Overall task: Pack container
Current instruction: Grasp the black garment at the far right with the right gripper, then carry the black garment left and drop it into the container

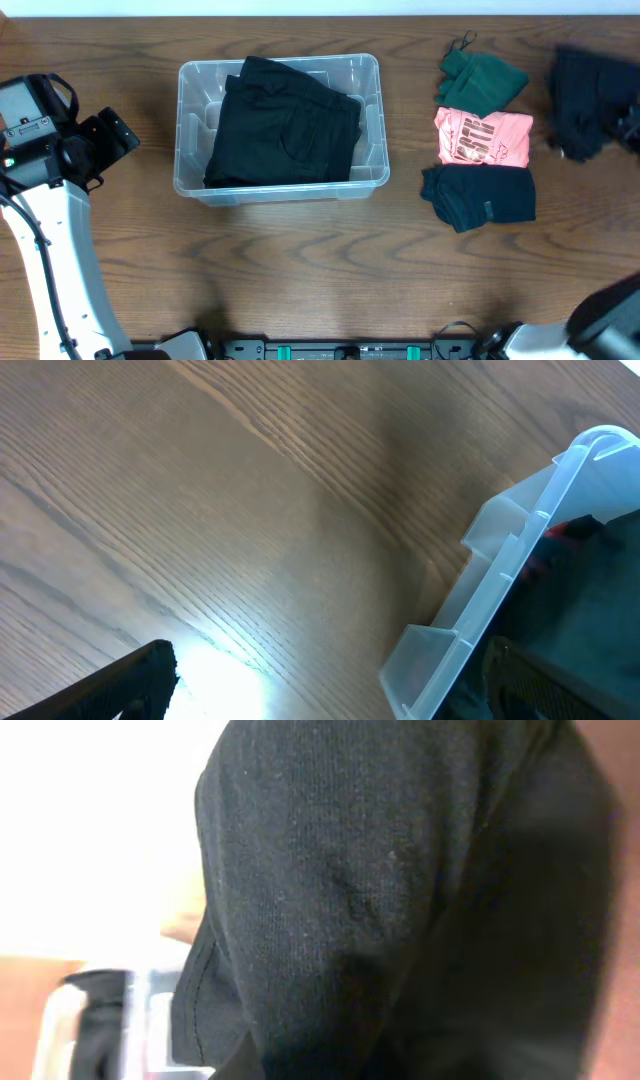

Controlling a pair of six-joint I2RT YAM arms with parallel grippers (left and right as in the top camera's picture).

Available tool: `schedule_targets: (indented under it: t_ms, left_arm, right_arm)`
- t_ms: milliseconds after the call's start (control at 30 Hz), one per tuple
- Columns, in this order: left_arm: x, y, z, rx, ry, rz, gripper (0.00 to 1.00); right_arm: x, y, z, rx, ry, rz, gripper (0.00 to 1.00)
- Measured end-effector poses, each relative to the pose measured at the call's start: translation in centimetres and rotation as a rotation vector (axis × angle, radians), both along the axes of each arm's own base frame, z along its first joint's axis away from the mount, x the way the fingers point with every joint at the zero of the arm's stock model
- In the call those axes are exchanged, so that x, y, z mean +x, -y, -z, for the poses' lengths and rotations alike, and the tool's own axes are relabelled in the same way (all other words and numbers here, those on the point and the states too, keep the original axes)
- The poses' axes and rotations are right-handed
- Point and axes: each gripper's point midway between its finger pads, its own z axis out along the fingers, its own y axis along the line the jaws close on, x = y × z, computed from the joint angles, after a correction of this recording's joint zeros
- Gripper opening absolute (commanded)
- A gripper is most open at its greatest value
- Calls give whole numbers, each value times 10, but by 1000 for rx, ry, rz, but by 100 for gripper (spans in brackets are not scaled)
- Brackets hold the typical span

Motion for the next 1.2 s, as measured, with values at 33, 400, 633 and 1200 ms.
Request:
schedule_targets:
  t_ms: [33, 400, 633, 1200]
  left_arm:
    - [0, 0, 0, 0, 0, 0, 98]
    - [0, 0, 0, 0, 0, 0, 98]
    - [0, 0, 0, 0, -1, 0, 98]
    - [0, 0, 0, 0, -1, 0, 98]
  right_arm:
    - [3, -16, -15, -9, 36, -30, 1]
    - [36, -256, -85, 84, 269, -538, 1]
    - [19, -419, -97, 234, 407, -862, 1]
    - [18, -443, 104, 118, -242, -710, 1]
